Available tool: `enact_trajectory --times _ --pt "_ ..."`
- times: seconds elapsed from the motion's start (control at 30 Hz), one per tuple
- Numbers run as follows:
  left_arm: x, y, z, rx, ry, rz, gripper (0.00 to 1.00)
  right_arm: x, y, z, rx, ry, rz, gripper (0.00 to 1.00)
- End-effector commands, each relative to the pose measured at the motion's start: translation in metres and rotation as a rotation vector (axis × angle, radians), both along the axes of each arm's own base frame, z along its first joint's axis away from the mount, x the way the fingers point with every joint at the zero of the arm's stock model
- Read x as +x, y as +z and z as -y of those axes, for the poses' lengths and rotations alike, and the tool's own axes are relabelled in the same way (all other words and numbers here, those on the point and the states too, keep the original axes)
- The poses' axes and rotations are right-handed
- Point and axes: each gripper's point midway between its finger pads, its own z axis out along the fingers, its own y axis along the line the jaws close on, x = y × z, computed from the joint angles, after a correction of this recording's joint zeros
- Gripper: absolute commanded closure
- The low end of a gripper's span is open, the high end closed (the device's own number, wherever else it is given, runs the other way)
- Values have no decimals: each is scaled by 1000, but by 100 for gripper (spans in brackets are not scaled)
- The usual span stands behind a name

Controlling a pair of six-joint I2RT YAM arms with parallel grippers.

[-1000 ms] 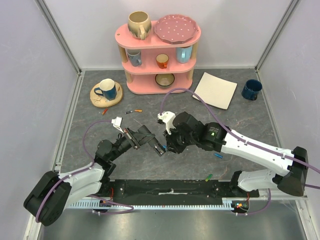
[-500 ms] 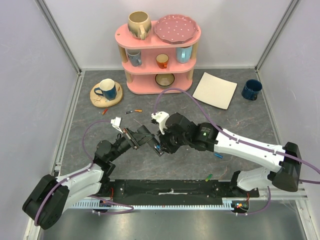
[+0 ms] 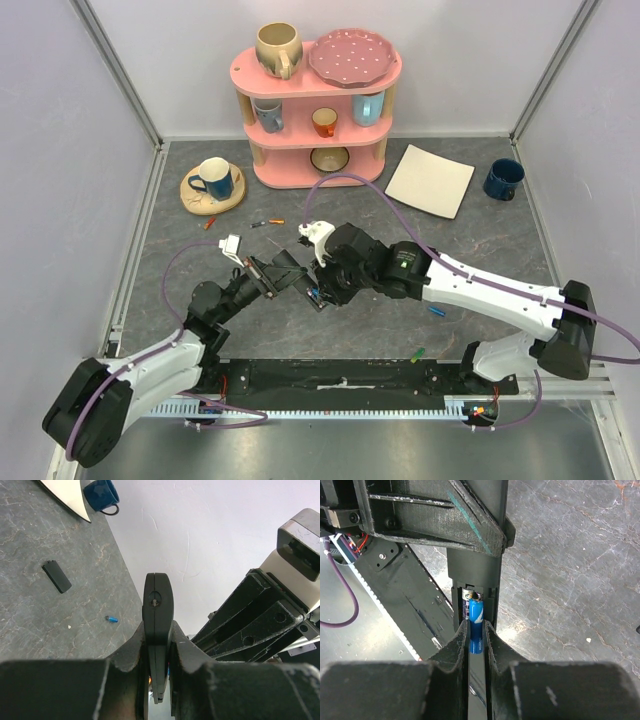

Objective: Load the batteries into the remote control

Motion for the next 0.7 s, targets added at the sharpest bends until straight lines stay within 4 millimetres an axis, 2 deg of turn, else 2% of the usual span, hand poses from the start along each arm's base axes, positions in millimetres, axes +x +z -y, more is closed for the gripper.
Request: enact_trajectory --times 0.0,0.07,0.33,0.67 --pt "-8 -20 -8 7 20 -31 98 2 4 3 -40 -28 -1 100" --pt "-5 -26 -7 26 25 -63 98 2 2 4 -57 -31 -4 100" --pt "-6 -25 -6 9 16 -97 98 0 -11 5 -116 -29 -30 100" --pt "-10 -13 -9 -48 10 -98 98 6 -18 5 -166 -49 -27 100"
